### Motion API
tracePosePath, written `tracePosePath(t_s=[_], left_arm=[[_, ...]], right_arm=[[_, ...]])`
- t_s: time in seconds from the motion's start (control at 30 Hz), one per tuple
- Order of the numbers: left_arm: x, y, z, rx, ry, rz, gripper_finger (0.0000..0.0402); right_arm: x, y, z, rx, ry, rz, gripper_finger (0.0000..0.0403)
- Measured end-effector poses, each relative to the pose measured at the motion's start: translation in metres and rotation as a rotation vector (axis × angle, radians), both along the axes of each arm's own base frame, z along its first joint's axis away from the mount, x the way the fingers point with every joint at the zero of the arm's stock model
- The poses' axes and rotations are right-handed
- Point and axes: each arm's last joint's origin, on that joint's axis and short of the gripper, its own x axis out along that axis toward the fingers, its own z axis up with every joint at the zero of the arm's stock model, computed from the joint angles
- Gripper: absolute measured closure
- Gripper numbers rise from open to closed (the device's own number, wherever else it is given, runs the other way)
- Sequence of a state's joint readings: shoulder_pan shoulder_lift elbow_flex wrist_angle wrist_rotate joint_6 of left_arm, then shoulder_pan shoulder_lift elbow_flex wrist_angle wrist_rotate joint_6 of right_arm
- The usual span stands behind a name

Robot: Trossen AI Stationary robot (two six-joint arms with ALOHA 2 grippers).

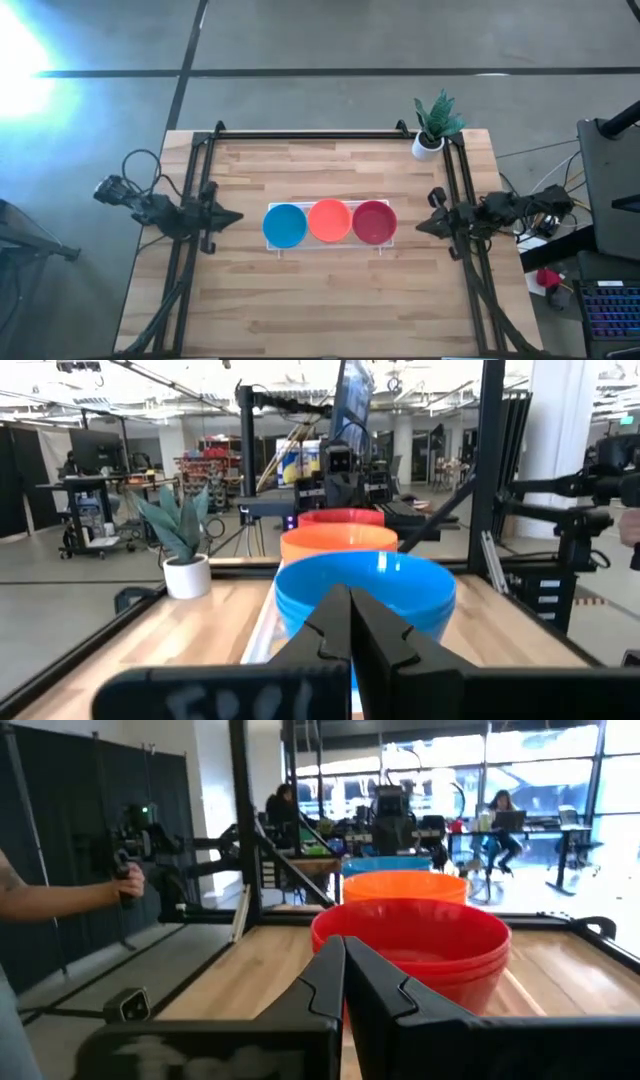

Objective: Pick & Place Mini bowls
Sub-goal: Return to Home Position

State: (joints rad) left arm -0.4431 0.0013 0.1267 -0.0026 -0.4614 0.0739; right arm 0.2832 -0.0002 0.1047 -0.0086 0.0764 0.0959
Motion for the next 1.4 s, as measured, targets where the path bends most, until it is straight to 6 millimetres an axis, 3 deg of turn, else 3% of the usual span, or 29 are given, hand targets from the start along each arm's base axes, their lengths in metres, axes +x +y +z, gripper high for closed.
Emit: tracePosePath(t_s=[0.23, 0.37, 1.4], left_arm=[[0.005, -0.002, -0.019, -0.003, 0.029, -0.002, 0.0402], [0.008, -0.004, -0.032, -0.006, 0.039, -0.004, 0.0402], [0.009, -0.005, -0.035, 0.034, 0.060, -0.031, 0.0402]], right_arm=[[0.007, 0.002, -0.024, -0.023, -0.001, 0.007, 0.0394], [0.007, 0.002, -0.026, -0.016, 0.024, 0.009, 0.0394], [0.007, 0.003, -0.027, 0.012, 0.040, 0.034, 0.0394]])
